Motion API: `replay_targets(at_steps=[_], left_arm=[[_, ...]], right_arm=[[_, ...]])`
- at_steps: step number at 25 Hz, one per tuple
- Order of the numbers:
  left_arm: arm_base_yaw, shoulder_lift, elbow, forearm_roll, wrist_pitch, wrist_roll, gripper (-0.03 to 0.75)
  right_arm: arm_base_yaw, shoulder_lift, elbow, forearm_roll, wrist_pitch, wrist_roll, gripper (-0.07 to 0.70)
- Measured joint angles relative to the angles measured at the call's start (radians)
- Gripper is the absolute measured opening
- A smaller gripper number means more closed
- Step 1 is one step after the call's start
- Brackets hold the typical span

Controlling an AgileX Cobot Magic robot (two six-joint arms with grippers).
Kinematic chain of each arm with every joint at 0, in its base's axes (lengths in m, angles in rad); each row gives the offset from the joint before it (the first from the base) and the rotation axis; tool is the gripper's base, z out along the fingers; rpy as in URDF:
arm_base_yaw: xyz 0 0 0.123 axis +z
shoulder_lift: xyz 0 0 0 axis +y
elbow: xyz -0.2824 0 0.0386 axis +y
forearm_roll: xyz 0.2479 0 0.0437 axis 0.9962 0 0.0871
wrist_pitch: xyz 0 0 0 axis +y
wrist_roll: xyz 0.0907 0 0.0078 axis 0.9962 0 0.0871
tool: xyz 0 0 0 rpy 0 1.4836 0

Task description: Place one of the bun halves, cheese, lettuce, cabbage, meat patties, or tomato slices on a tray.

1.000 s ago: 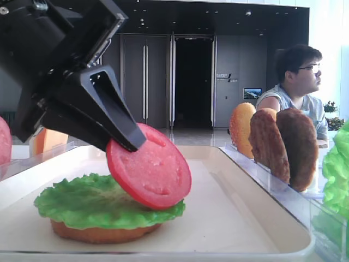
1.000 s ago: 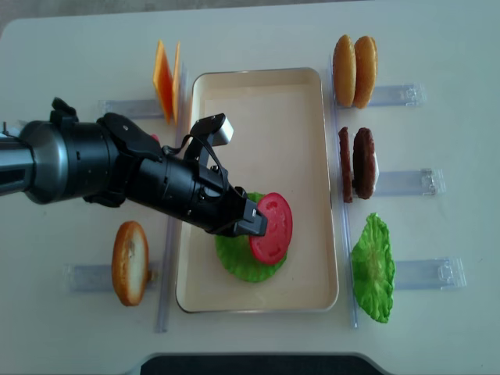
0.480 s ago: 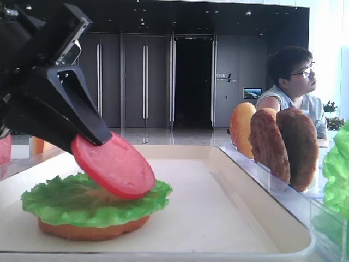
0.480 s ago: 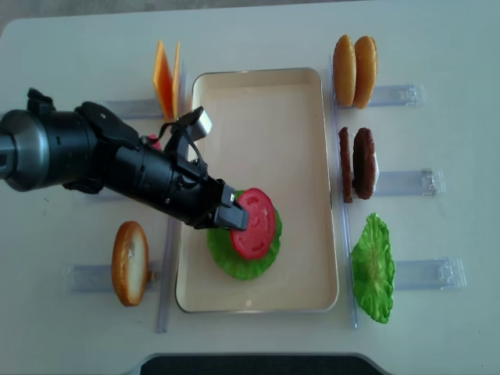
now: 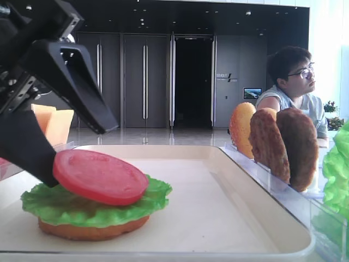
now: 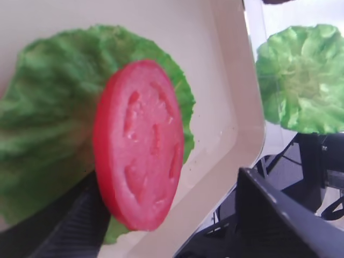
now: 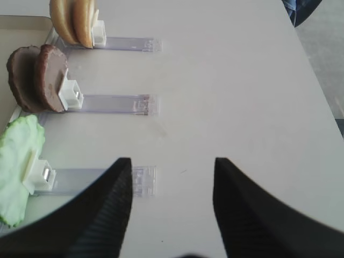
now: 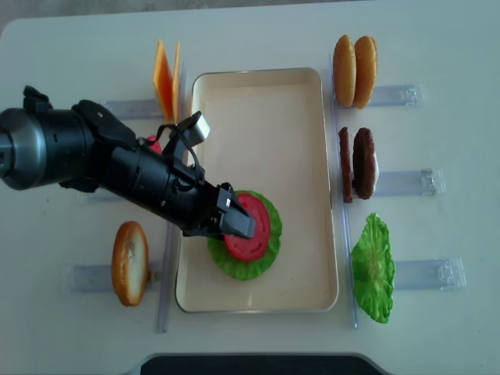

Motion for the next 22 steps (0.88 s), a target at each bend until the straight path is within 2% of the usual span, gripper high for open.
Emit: replay_targets(at_steps=[5,9,12,17,20,22], left_arm=[[0.000,-0.072,-0.021,0.271,0.012,-0.232,0.556],[0.000,-0.188,-0.073,0.480,0.064,-0.431,0.555],[0.000,-0.277,-0.123,0.623,0.125,-0.555,0.555],[0.005,-0.404,-0.187,0.896,0.257,-0.750,0.540],[0.046,-0.442,-0.200,1.038,0.321,-0.826,0.510],[0.101,-0.450,-0.200,1.092,0.351,-0.838,0.501]], right_arm=[[0.000,0.000,0.000,0.000,0.000,0.000,0.335],[0.000,0.000,0.000,0.000,0.000,0.000,0.335],[0.000,0.000,0.000,0.000,0.000,0.000,0.335],[0.000,0.000,0.000,0.000,0.000,0.000,0.335],[0.000,0.000,0.000,0.000,0.000,0.000,0.335],[0.000,0.000,0.000,0.000,0.000,0.000,0.335]])
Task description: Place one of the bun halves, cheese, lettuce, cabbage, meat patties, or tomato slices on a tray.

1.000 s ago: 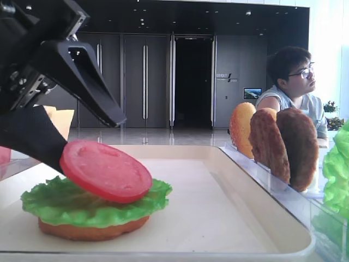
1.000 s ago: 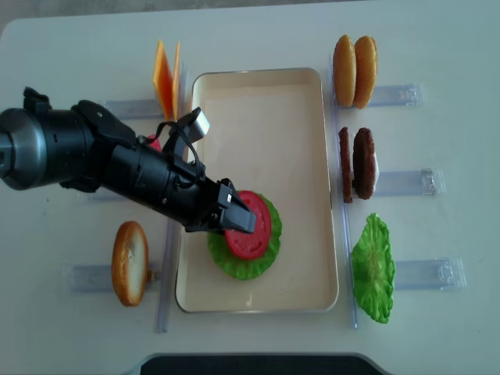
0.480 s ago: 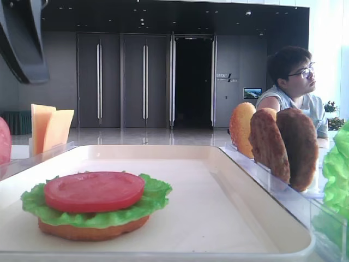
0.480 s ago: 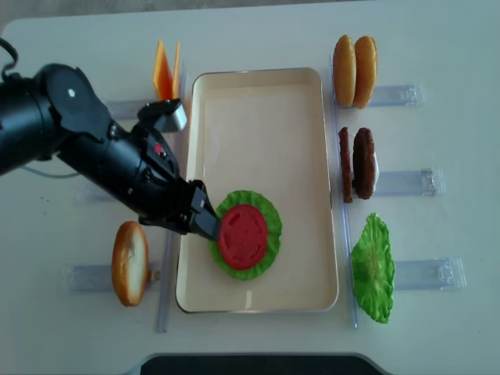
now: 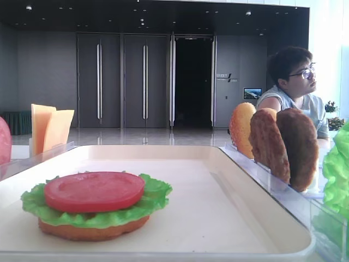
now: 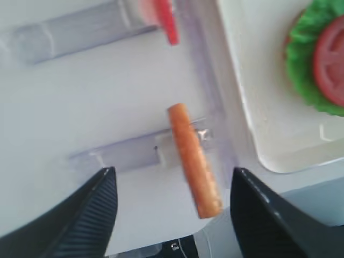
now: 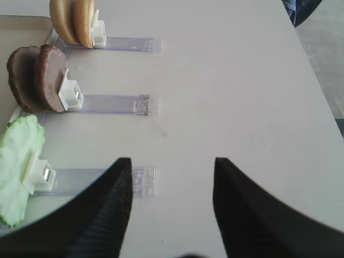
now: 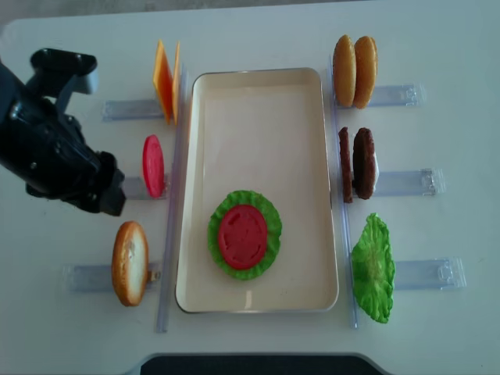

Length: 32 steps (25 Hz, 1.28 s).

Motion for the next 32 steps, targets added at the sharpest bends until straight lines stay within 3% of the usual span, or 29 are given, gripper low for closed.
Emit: replay_targets(at_steps=[4,6,13,19,21,27,32], left_arm=[[0.108,0.000,0.000,0.037,0.024,0.010,0.497],[0.130,-0.002,0.000,0.077,0.037,0.009,0.496],[0.137,-0.084,0.013,0.168,0.066,-0.050,0.494],[0.137,-0.352,0.181,0.141,0.069,-0.052,0.468],[0.137,-0.468,0.249,0.139,0.054,-0.052,0.465],[0.137,-0.792,0.414,0.138,-0.074,-0.034,0.465],[0.137,-0.995,0.452,0.137,-0.087,-0.019,0.465]], right_arm=[[0.000,0.000,0.000,0.000,0.000,0.000,0.335],[0.000,0.000,0.000,0.000,0.000,0.000,0.335],[0.000,0.000,0.000,0.000,0.000,0.000,0.335],[0.000,0.000,0.000,0.000,0.000,0.000,0.335],[0.000,0.000,0.000,0.000,0.000,0.000,0.335],[0.000,0.000,0.000,0.000,0.000,0.000,0.335],[0.000,0.000,0.000,0.000,0.000,0.000,0.335]])
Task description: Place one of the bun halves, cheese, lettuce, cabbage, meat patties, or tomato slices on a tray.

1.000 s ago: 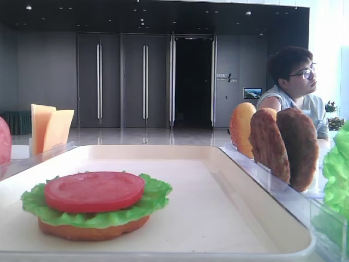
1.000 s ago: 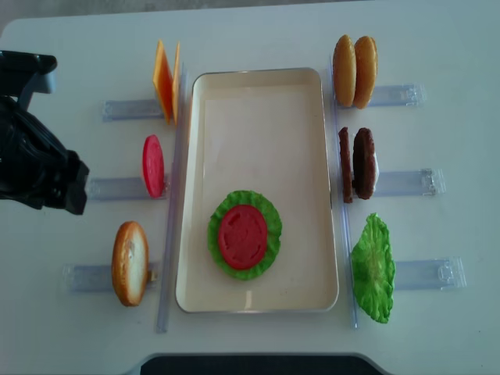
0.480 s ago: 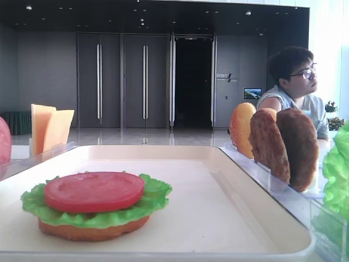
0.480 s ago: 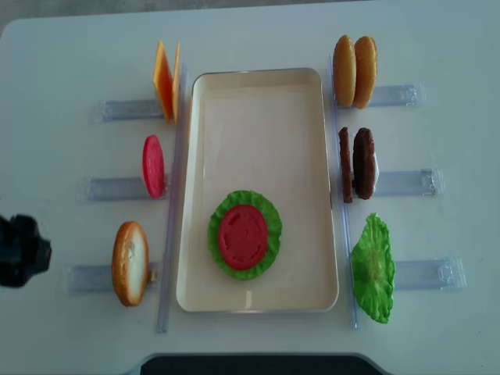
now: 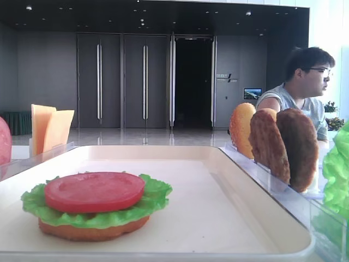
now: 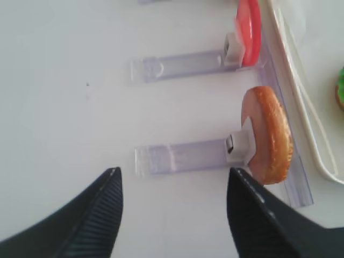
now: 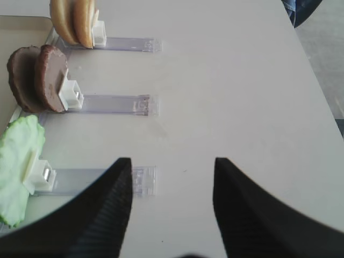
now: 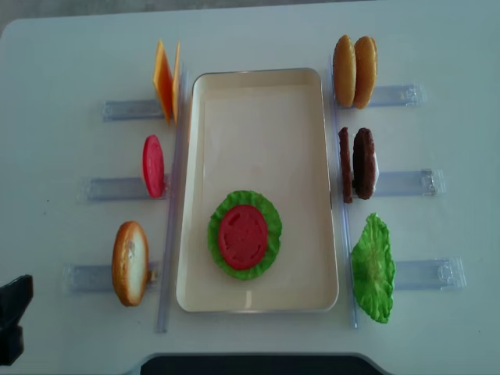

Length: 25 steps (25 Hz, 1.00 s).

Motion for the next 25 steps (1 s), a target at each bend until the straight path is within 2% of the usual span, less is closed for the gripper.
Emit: replay_targets(at_steps=[9,14,25], left_arm=[[0.000,-0.188,0.025,-0.005,0.032,0.003,0.462],[0.000,-0.262,0.025,-0.005,0.041,0.003,0.430],[0.000,-0.272,0.025,-0.005,0.047,0.003,0.408]], right_arm=[[0.000,0.000,0.000,0.000,0.000,0.000,0.335],[0.000,0.000,0.000,0.000,0.000,0.000,0.335],[0.000,0.000,0.000,0.000,0.000,0.000,0.335]])
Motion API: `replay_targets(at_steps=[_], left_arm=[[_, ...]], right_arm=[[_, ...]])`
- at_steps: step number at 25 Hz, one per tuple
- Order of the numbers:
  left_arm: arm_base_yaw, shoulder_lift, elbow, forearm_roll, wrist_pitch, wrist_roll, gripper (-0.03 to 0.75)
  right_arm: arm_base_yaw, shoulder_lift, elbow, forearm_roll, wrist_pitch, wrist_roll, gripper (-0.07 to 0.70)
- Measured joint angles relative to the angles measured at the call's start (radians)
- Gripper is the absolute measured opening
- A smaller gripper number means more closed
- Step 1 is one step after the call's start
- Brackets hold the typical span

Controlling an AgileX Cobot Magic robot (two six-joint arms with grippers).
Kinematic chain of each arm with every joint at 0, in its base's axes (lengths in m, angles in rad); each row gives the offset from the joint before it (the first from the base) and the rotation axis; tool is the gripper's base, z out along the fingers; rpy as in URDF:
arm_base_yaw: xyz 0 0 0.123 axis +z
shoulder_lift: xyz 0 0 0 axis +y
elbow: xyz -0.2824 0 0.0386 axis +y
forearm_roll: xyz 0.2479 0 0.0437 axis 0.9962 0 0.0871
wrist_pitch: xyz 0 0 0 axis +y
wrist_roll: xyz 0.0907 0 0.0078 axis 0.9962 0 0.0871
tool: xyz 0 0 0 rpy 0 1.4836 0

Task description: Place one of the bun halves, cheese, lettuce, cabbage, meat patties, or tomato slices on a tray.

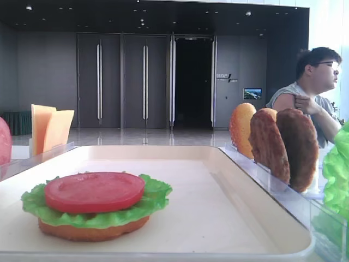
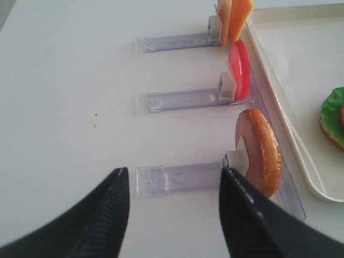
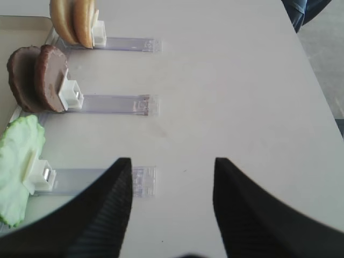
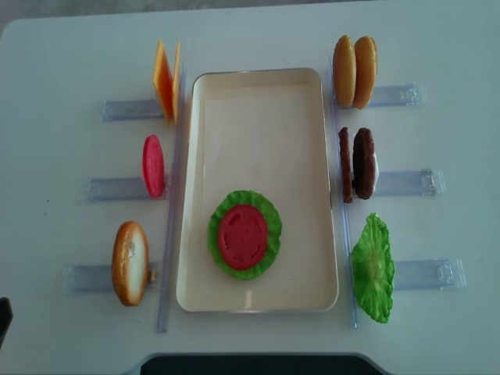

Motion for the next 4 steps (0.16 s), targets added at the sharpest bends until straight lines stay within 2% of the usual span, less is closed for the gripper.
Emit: replay_targets(at_steps=[4], left_arm=[[0.000,0.000,0.000,0.000,0.000,0.000,0.408]], right_arm=[[0.000,0.000,0.000,0.000,0.000,0.000,0.335]])
